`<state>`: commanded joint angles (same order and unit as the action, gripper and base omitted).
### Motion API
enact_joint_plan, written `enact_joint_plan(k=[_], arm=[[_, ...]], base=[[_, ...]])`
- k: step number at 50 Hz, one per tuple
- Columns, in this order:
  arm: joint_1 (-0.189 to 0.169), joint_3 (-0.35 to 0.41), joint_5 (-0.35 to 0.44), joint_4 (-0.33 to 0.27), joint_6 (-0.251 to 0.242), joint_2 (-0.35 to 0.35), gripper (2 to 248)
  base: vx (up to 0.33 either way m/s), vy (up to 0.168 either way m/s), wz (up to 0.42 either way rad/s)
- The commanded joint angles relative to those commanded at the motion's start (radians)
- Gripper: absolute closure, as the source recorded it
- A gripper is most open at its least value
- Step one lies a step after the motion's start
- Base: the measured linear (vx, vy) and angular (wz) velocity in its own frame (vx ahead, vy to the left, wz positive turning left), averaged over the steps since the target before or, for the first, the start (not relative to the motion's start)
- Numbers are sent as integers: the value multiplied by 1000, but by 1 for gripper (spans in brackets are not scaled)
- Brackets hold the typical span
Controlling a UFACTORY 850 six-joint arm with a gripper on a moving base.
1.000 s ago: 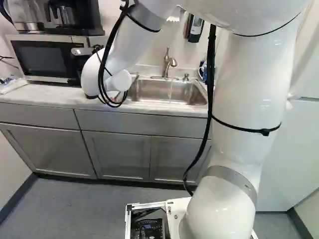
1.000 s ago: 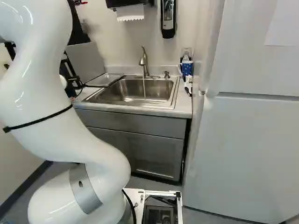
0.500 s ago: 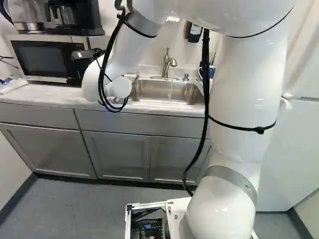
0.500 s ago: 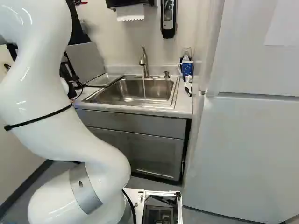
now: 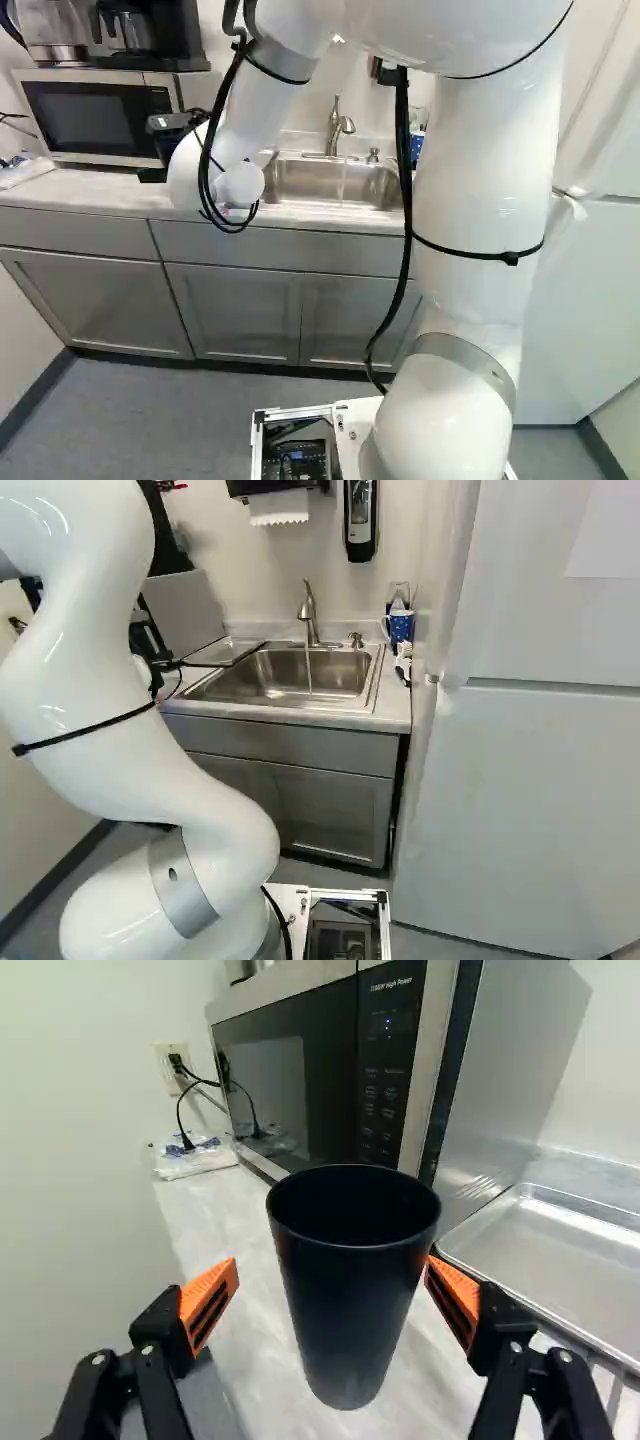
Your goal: Rinse the cup and place it in the tray
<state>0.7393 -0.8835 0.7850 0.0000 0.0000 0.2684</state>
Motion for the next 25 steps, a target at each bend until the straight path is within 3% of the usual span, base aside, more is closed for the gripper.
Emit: enact_joint_plan(k=[12, 13, 18, 19, 23, 24, 25], arm=[[0, 0, 0, 0, 0, 0, 7], [0, 0, 0, 0, 0, 0, 42], [0, 0, 0, 0, 0, 0, 42], [0, 0, 0, 0, 0, 0, 80], [0, 0, 0, 0, 0, 0, 80], [0, 0, 0, 0, 0, 0, 116], [0, 0, 0, 0, 0, 0, 116]], base=[[0, 0, 0], [0, 0, 0], [0, 0, 0], [0, 0, 0], [0, 0, 0], [0, 0, 0], [0, 0, 0]])
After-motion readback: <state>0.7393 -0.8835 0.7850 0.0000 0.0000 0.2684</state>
